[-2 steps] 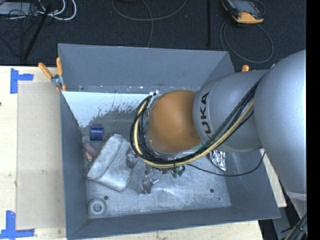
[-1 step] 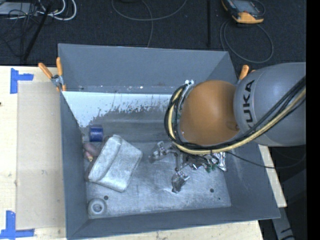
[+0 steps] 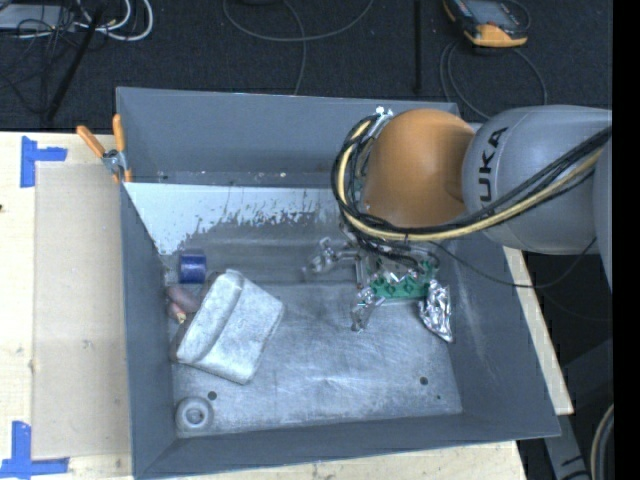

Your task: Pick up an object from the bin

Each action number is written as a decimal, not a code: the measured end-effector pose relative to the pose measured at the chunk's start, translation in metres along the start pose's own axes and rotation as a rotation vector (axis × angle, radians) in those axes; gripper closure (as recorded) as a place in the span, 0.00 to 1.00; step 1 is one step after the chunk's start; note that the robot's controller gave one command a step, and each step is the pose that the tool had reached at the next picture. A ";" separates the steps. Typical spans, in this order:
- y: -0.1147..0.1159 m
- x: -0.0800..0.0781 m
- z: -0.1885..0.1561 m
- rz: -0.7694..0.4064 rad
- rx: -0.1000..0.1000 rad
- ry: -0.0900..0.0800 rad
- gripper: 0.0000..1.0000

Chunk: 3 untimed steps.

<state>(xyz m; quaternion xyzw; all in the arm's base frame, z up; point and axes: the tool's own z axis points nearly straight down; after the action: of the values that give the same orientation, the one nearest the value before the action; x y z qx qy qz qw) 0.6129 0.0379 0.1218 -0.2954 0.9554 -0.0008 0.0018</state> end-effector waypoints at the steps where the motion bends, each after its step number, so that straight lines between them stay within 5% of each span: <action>1: -0.070 0.040 0.007 0.030 0.000 0.003 0.00; 2: -0.144 0.094 0.031 -0.034 -0.002 0.003 0.00; 3: -0.141 0.093 0.031 -0.036 -0.008 0.008 1.00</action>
Offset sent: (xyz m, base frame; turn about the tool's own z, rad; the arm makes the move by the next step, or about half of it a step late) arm 0.0061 -0.0763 -0.0063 0.0214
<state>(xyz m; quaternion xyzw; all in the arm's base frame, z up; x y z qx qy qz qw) 0.6160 -0.1308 0.0907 -0.3127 0.9498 0.0018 -0.0031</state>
